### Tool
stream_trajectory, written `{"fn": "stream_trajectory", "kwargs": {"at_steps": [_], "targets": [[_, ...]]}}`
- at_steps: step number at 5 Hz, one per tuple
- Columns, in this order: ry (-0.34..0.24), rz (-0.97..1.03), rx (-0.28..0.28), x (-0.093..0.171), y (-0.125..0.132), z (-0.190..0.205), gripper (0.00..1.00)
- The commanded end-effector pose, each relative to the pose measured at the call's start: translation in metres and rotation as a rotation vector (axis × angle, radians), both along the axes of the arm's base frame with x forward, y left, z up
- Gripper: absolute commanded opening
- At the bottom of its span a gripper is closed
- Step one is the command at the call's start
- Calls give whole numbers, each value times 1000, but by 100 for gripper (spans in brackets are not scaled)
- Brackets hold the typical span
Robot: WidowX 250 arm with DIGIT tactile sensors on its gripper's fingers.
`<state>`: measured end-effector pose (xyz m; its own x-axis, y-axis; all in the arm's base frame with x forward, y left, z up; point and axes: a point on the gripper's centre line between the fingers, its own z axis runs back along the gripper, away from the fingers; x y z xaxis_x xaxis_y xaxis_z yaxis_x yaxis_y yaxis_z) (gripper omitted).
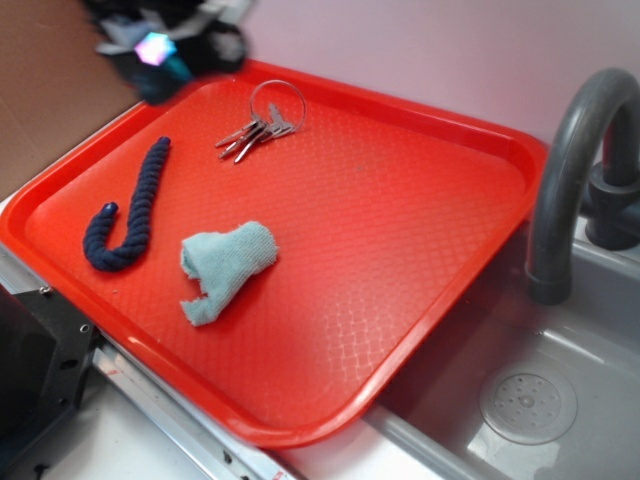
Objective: Grab the plastic pickle.
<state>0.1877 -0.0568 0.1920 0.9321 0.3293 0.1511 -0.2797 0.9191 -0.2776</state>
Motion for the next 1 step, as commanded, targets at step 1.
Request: {"fn": "stream_trajectory", "kwargs": {"at_steps": [1], "targets": [[-18, 126, 49, -11, 15, 13, 0]]}}
